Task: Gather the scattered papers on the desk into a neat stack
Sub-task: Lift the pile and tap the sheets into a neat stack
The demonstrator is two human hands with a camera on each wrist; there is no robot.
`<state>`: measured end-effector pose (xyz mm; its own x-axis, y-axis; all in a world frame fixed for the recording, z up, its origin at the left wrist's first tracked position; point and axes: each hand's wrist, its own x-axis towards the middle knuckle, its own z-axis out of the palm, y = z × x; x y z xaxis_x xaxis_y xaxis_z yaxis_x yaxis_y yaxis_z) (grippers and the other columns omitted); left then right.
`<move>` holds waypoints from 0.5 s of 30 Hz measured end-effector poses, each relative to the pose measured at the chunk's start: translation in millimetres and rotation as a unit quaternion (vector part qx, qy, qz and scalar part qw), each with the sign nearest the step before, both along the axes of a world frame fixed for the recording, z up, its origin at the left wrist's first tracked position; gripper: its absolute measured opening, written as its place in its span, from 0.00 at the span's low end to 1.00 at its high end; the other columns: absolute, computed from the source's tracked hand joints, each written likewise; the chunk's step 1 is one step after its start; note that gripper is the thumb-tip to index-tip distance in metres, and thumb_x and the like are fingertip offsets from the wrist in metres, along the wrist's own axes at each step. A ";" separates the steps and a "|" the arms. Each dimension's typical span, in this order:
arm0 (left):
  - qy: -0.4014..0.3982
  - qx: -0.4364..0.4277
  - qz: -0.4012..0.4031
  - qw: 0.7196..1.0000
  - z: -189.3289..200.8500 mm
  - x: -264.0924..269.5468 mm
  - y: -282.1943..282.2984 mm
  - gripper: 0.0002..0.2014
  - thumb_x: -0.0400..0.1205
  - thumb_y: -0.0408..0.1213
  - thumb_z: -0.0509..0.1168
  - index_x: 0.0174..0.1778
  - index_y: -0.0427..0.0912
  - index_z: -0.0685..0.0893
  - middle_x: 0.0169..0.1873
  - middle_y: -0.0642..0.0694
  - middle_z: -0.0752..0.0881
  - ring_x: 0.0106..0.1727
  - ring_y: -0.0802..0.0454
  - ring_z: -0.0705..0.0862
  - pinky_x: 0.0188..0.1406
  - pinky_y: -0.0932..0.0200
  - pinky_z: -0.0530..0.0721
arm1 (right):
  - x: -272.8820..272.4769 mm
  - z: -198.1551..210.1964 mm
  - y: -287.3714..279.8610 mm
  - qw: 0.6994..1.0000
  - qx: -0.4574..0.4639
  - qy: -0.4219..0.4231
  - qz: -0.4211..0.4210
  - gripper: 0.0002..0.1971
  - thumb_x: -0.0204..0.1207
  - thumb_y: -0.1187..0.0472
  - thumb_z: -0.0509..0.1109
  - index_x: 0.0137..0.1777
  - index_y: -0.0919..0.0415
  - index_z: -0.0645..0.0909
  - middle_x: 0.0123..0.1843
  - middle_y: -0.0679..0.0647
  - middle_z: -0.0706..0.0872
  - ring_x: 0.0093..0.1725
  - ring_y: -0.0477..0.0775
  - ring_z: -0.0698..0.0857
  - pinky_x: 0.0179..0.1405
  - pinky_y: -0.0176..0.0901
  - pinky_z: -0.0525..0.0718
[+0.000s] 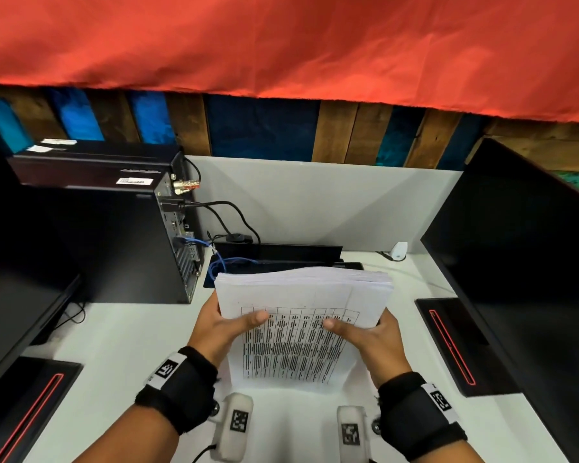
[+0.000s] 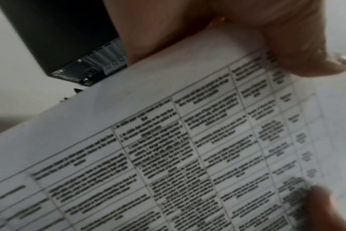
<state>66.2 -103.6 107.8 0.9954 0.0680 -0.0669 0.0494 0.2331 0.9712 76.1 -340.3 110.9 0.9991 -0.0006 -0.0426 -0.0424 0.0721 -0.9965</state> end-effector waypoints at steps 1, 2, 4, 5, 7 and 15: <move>0.009 0.010 -0.009 1.000 -2.0 0.2 1.5 0.46 0.44 0.48 0.86 0.60 0.42 0.82 0.52 0.45 0.92 0.55 0.50 0.90 0.44 0.65 0.88 | 0.9 -1.6 0.8 1.000 -0.001 0.007 -0.006 0.27 0.55 0.74 0.85 0.56 0.63 0.85 0.50 0.56 0.94 0.52 0.54 0.92 0.48 0.40 0.90; 0.016 0.023 -0.017 0.999 -3.5 -0.8 1.9 0.42 0.47 0.44 0.86 0.59 0.43 0.83 0.52 0.45 0.92 0.56 0.50 0.90 0.45 0.64 0.88 | 0.7 -3.1 3.3 1.000 -0.001 0.013 -0.009 0.25 0.55 0.76 0.84 0.54 0.63 0.86 0.49 0.56 0.94 0.51 0.54 0.92 0.49 0.42 0.90; 0.025 0.043 -0.007 0.999 -5.5 -0.9 1.1 0.34 0.52 0.36 0.84 0.56 0.43 0.86 0.51 0.44 0.93 0.56 0.48 0.90 0.51 0.56 0.89 | 0.8 -4.0 11.1 1.000 0.001 0.015 -0.018 0.21 0.57 0.79 0.82 0.47 0.59 0.88 0.47 0.56 0.94 0.49 0.55 0.93 0.50 0.47 0.90; 0.024 0.048 0.008 0.999 -5.3 -0.2 0.2 0.31 0.53 0.36 0.84 0.54 0.43 0.87 0.50 0.44 0.93 0.55 0.48 0.90 0.55 0.51 0.87 | 0.9 -2.2 14.8 1.000 0.010 0.010 -0.026 0.20 0.57 0.80 0.81 0.45 0.58 0.88 0.46 0.55 0.94 0.49 0.55 0.93 0.48 0.44 0.91; 0.012 0.052 0.035 0.998 1.2 1.0 -0.9 0.29 0.54 0.35 0.84 0.52 0.44 0.87 0.49 0.45 0.93 0.54 0.50 0.91 0.57 0.49 0.86 | 1.9 6.1 20.1 0.999 0.030 -0.010 -0.044 0.20 0.59 0.81 0.80 0.47 0.60 0.88 0.46 0.53 0.94 0.48 0.52 0.92 0.42 0.36 0.90; -0.089 0.018 0.108 0.990 34.6 0.8 -4.9 0.29 0.59 0.43 0.82 0.54 0.43 0.81 0.47 0.45 0.92 0.49 0.54 0.91 0.42 0.64 0.88 | -5.5 24.6 32.3 0.957 -0.109 -0.225 -0.149 0.48 0.58 0.63 0.86 0.72 0.31 0.64 0.66 0.49 0.75 0.69 0.45 0.77 0.70 0.37 0.76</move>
<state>67.0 -108.5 142.4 0.9533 0.2798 0.1137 -0.1697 0.1847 0.9680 70.6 -308.1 135.5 0.8710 -0.2473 0.4246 0.3837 -0.1976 -0.9021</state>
